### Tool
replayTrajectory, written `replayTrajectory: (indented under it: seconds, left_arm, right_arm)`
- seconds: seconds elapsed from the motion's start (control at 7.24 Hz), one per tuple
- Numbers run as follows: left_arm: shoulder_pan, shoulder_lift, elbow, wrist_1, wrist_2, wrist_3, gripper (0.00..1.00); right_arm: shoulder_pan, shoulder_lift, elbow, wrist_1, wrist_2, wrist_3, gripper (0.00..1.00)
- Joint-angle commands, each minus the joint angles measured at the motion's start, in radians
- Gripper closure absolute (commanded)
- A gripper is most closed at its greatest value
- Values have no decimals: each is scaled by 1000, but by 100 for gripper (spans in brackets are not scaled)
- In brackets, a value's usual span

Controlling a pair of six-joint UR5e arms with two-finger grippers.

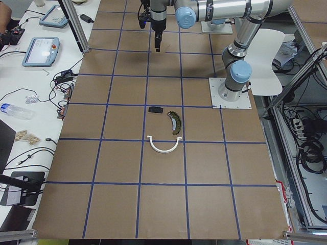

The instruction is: Place bearing gear from tray to pile

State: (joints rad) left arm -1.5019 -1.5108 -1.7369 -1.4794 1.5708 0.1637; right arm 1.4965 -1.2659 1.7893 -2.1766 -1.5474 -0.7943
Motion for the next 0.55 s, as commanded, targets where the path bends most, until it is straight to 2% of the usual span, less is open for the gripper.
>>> replayTrajectory:
  seconds: [0.0, 0.28, 0.41]
  left_arm:
    - [0, 11, -19, 2, 2, -1, 0]
    - [0, 27, -21, 2, 3, 2, 0]
    - [0, 34, -19, 2, 6, 5, 0]
  right_arm:
    - [271, 34, -79, 15, 85, 534, 90]
    - [478, 106, -87, -8, 70, 891, 89]
    - [542, 147, -88, -29, 66, 1026, 89]
